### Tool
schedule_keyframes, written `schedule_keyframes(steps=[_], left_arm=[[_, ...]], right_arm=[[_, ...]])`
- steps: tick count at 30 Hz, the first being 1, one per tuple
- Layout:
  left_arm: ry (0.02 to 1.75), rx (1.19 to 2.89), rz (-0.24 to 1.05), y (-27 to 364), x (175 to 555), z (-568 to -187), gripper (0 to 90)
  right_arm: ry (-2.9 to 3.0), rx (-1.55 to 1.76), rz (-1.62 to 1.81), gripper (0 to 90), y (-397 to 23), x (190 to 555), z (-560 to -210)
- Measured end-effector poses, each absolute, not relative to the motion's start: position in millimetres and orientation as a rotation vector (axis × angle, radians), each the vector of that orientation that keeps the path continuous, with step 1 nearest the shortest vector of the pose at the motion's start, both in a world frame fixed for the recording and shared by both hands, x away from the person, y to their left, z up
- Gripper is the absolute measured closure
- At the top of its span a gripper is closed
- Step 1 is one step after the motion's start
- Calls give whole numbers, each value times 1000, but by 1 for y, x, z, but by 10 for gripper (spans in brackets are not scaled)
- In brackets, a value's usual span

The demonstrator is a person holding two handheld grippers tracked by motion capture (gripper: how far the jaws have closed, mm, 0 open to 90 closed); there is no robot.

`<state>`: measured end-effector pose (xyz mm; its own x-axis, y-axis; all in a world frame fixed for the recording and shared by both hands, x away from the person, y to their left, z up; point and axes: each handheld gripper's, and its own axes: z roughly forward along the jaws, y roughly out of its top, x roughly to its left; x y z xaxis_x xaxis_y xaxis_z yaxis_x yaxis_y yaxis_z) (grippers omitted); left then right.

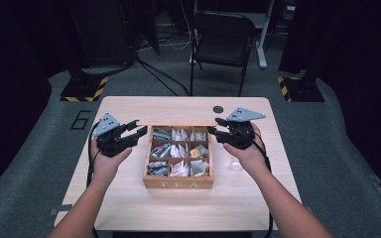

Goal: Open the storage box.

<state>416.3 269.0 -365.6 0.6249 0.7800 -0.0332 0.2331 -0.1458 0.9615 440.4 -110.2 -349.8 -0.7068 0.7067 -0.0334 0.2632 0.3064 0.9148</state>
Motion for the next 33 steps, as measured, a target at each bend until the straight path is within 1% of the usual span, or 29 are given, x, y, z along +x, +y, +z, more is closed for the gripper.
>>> schedule_keyframes(steps=[16,33], left_arm=[[824,1631,614,268,427,-365,565],[842,1592,632,265,449,-362,570]], right_arm=[[2131,884,1407,562,-110,453,-342],[2123,914,1420,570,-110,468,-332]])
